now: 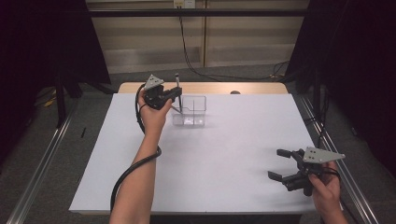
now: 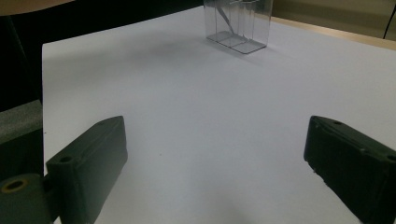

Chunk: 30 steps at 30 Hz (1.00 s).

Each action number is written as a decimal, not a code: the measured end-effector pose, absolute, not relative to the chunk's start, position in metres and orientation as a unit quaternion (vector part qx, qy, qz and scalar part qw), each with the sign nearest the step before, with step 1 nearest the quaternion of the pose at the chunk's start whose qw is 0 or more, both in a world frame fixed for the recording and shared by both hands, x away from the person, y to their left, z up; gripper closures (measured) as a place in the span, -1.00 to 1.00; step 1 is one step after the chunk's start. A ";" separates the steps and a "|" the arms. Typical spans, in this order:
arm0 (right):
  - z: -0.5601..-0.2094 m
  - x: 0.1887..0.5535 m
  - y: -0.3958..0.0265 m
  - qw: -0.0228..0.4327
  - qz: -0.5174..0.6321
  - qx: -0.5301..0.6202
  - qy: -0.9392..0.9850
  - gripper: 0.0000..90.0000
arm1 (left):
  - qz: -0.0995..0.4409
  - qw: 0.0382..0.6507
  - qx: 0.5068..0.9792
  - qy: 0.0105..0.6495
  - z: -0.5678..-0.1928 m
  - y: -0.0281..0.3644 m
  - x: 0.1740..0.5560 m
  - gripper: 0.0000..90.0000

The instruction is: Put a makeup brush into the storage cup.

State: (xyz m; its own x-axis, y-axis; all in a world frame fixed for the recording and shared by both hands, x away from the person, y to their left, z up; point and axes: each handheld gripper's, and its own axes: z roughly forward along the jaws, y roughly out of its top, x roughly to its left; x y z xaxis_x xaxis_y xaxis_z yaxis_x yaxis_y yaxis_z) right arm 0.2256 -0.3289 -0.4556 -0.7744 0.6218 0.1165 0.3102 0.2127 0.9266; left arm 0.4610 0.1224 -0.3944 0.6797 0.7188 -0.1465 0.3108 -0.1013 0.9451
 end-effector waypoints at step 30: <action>-0.455 0.226 -0.327 0.143 0.548 0.302 0.767 -0.87 | 0.161 0.589 0.708 0.354 -0.387 0.132 0.450 -0.08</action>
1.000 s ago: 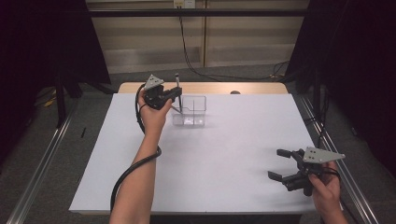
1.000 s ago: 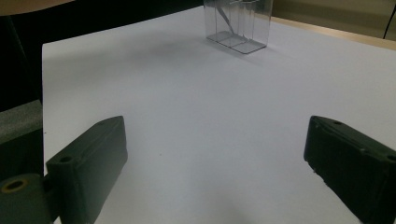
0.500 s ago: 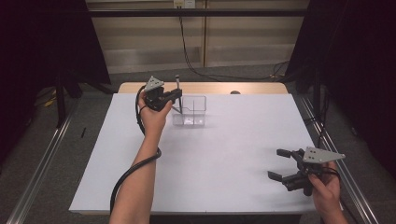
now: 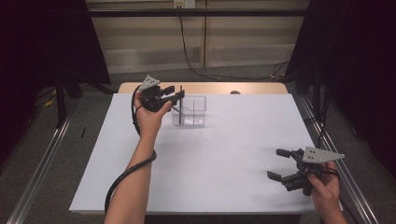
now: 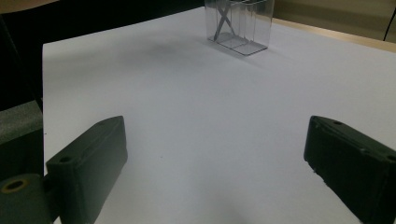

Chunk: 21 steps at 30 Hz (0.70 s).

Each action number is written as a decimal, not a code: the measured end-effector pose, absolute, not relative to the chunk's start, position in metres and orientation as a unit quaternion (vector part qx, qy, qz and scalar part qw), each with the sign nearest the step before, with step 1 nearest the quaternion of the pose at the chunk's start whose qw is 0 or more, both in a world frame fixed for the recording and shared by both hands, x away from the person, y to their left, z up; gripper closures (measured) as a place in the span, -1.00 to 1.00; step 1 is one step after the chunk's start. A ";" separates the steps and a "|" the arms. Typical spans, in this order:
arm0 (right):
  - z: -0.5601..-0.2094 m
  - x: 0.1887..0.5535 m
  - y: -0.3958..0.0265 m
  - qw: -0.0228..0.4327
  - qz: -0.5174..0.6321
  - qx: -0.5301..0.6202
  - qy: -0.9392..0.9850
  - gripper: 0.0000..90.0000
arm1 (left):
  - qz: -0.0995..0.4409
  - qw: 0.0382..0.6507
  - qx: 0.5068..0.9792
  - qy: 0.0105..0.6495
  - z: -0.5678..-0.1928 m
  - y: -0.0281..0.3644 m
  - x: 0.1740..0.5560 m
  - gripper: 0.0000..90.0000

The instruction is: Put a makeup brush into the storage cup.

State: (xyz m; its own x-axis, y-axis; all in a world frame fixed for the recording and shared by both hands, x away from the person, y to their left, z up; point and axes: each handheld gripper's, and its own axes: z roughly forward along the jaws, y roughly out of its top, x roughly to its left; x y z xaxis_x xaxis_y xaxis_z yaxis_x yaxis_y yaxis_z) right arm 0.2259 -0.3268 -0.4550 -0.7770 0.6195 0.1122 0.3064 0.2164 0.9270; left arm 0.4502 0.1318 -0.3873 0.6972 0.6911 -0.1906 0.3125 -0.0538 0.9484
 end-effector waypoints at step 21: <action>-0.456 0.226 -0.324 0.142 0.547 0.302 0.768 -0.87 | 0.119 0.611 0.701 0.348 -0.395 0.150 0.436 -0.51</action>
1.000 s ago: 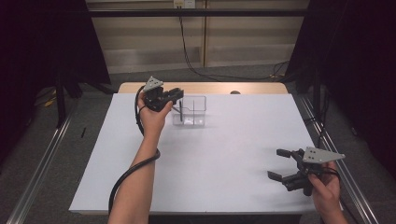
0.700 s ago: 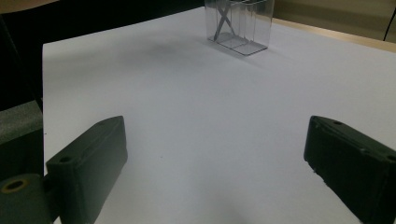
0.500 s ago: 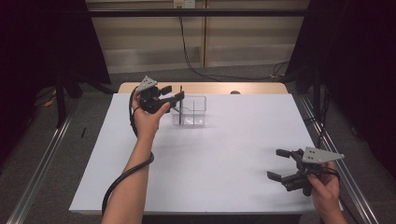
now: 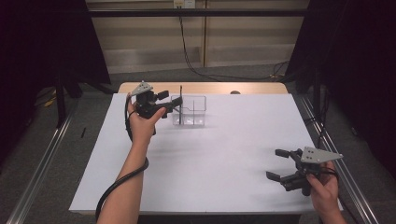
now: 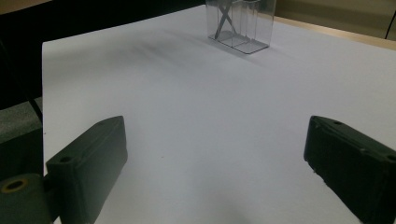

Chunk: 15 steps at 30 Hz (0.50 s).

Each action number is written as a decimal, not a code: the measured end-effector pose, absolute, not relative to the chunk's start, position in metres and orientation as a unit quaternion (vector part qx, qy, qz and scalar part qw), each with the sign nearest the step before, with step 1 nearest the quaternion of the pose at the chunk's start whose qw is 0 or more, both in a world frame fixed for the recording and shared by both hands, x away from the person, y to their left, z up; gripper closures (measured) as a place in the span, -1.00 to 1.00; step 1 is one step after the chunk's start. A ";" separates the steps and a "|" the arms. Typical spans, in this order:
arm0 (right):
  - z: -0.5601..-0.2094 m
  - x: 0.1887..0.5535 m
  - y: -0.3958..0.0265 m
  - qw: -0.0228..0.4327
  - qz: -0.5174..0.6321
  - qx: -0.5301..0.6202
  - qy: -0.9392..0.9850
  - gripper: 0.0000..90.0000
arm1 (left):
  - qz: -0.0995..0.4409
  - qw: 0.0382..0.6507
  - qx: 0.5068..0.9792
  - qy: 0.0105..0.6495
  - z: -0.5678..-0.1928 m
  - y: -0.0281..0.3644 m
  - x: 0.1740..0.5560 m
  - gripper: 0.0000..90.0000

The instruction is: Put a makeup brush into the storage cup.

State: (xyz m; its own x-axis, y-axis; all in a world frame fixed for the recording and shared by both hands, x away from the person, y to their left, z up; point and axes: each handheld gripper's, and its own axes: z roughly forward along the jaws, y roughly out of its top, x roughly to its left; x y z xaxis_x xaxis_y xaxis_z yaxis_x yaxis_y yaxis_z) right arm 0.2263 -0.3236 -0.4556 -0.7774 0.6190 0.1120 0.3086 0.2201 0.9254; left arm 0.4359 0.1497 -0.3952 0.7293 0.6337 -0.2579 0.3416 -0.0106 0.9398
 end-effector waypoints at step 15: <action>-0.455 0.226 -0.322 0.143 0.546 0.300 0.769 -0.87 | 0.117 0.619 0.701 0.334 -0.402 0.158 0.418 -0.91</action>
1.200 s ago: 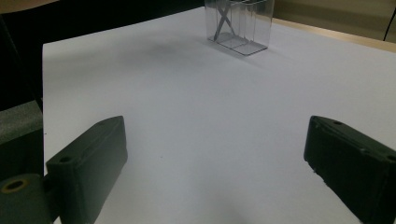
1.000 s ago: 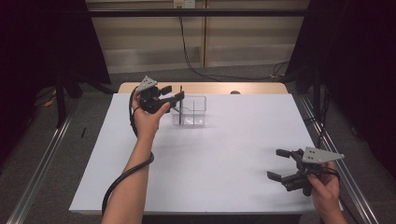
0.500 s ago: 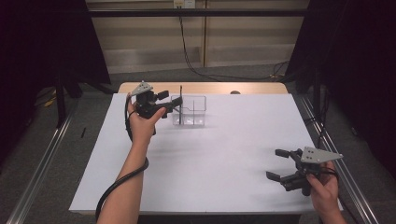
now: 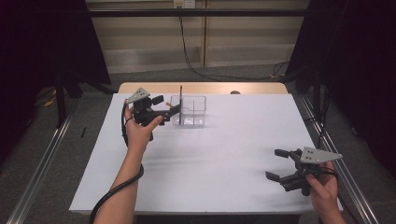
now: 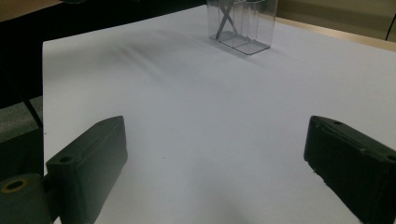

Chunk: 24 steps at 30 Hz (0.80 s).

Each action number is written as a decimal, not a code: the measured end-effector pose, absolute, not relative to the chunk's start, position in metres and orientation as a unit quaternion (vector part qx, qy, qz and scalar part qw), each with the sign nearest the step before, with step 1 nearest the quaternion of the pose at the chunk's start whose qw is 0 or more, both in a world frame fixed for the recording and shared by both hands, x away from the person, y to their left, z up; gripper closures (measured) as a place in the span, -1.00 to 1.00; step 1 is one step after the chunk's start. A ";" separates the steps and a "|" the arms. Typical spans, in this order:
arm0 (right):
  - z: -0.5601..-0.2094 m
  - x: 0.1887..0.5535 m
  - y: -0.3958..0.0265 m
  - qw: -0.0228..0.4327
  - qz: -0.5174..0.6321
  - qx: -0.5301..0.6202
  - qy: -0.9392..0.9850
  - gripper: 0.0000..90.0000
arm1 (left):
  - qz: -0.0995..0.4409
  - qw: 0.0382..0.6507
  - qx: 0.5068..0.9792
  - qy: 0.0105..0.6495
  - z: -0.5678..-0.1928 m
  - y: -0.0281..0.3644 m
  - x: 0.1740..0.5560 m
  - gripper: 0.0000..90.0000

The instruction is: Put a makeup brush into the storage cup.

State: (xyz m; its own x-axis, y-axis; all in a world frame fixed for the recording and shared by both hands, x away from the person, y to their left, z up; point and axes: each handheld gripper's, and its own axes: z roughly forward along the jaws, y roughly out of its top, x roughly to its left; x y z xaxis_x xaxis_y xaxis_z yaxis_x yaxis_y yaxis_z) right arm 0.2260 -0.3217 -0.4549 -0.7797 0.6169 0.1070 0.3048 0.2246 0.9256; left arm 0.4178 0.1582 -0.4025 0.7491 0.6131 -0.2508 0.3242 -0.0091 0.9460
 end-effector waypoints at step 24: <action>-0.454 0.226 -0.320 0.146 0.549 0.300 0.766 -0.87 | 0.106 0.634 0.705 0.299 -0.421 0.175 0.377 -0.99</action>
